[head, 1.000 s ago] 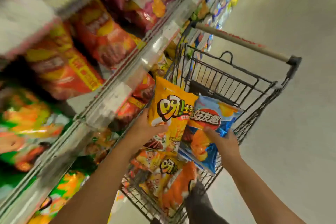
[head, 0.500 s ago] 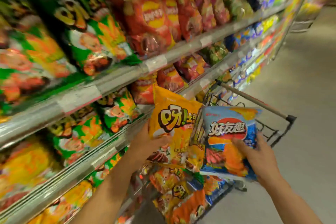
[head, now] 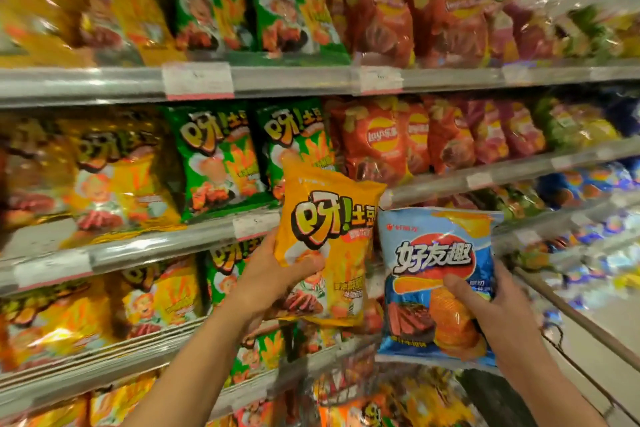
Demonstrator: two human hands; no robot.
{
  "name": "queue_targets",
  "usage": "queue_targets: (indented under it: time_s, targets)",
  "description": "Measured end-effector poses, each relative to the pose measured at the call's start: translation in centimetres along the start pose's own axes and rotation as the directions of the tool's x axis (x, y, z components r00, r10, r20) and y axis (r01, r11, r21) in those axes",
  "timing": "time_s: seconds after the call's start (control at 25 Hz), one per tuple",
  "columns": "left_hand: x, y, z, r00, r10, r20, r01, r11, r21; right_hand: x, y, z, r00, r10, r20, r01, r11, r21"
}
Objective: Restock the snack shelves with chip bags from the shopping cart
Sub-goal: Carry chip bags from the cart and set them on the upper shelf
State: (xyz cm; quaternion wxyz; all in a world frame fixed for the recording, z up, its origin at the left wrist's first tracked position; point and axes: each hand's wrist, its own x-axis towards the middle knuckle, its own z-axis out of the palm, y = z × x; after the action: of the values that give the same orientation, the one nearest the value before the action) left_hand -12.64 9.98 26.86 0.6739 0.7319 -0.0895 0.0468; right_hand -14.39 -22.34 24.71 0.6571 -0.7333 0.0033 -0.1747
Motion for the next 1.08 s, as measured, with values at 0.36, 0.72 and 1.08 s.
queue_targets:
  time_s: [0.36, 0.72, 1.08]
  targets:
    - [-3.7, 3.1, -0.6, 0.98, 0.033, -0.196, -0.027, 0.999, 0.035, 3.8, -3.0, 2.0, 0.981, -0.097, 0.166, 0.09, 0.995, 0.052]
    - [-7.8, 4.1, -7.6, 0.911, 0.006, -0.413, 0.01, 0.999, 0.037, 4.7, -4.4, 7.9, 0.941, -0.044, 0.337, 0.094, 0.987, -0.133]
    - [-11.1, 6.9, -22.7, 0.849, 0.048, -0.527, -0.018, 0.998, 0.063, -0.3, -9.7, 21.9, 0.904, -0.058, 0.423, 0.06, 0.998, 0.01]
